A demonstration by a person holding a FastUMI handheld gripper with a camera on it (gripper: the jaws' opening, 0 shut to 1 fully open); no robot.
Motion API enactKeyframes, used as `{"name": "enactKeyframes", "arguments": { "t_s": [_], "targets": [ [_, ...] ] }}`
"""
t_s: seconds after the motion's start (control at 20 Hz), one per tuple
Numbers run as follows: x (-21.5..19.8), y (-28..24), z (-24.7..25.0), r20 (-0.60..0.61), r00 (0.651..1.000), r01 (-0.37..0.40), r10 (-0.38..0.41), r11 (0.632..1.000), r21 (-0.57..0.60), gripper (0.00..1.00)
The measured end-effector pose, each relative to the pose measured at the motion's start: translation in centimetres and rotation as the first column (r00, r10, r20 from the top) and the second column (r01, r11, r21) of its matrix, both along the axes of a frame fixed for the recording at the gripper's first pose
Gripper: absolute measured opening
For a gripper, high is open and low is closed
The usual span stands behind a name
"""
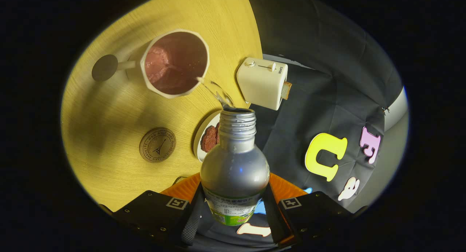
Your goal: Take the bottle from table, then pour the juice into the cup, finally place the bottle on the coaster
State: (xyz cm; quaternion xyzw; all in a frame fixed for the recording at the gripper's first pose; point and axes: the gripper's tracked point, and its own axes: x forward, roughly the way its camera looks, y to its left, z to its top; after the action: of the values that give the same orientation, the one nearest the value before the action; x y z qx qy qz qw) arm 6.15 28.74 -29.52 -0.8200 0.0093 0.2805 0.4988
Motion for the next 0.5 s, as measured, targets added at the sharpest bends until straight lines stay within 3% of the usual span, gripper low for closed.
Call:
{"name": "enactKeyframes", "arguments": {
  "t_s": [0.5],
  "targets": [
    [0.26,0.3,0.11,0.006,1.0,-0.024,0.024,0.999,-0.022,0.77]
  ]
}}
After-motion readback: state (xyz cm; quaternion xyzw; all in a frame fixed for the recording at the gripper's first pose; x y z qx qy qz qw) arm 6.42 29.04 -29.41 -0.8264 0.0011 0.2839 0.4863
